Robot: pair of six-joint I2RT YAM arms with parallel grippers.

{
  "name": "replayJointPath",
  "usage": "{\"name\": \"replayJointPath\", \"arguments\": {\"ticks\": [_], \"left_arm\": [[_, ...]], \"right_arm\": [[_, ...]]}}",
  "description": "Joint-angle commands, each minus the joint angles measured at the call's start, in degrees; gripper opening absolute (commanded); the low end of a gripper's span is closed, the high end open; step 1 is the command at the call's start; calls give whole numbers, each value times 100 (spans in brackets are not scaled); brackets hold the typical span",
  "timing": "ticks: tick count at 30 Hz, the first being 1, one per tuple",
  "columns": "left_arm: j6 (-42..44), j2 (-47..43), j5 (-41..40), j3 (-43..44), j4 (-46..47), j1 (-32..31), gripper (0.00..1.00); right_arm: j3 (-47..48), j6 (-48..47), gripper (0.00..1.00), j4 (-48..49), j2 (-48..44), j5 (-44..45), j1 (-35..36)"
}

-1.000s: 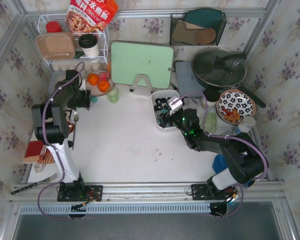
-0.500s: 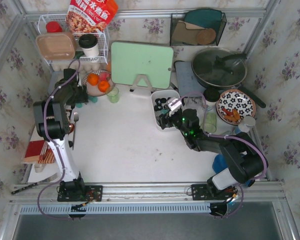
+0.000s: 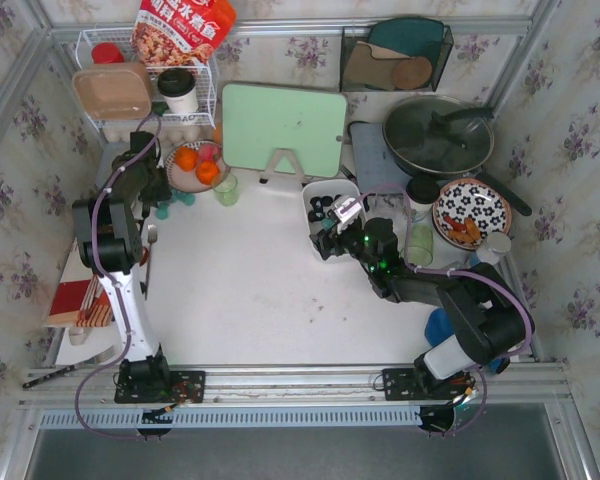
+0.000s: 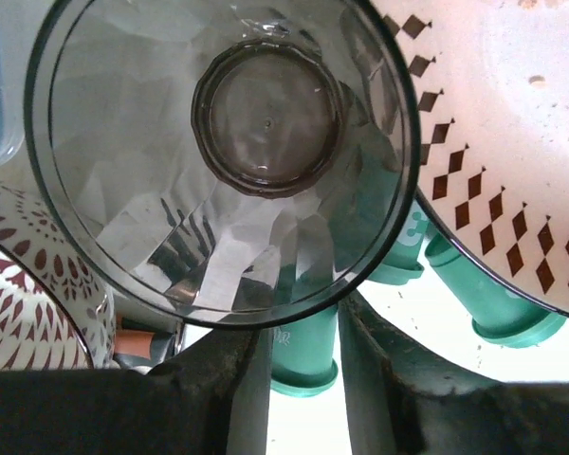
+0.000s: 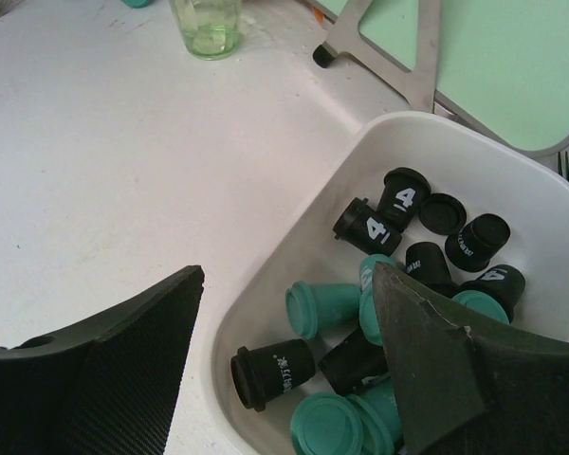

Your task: Mix the coffee capsules in the storage basket

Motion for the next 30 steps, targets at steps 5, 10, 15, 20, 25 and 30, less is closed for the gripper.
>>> {"name": "replayJointPath", "arguments": {"ticks": [5,10,15,20,25,30], "left_arm": [[-472,-391,-216,-589,-296,-22,40],[-782,-515,-178,-701,-395,-32,43],[-965,-336,-181,-546,-810,-25,37],[-1057,-429,48,-677,-870,-31,22],[-1219,-1027,458,-1241,-494,-58,21],[-1396,-2122,1064,-2343,324,-338,21]], "right_arm": [[4,27,79,273,7,-117,-1],[-5,54,79,277,-48,-172,-1],[-39,45,79,276,-125,-173,1],[-40,52,79,290,-138,-173,0],[-128,23,79,471,-173,-177,5],[-492,-284,78,1305,-205,-522,24]]}}
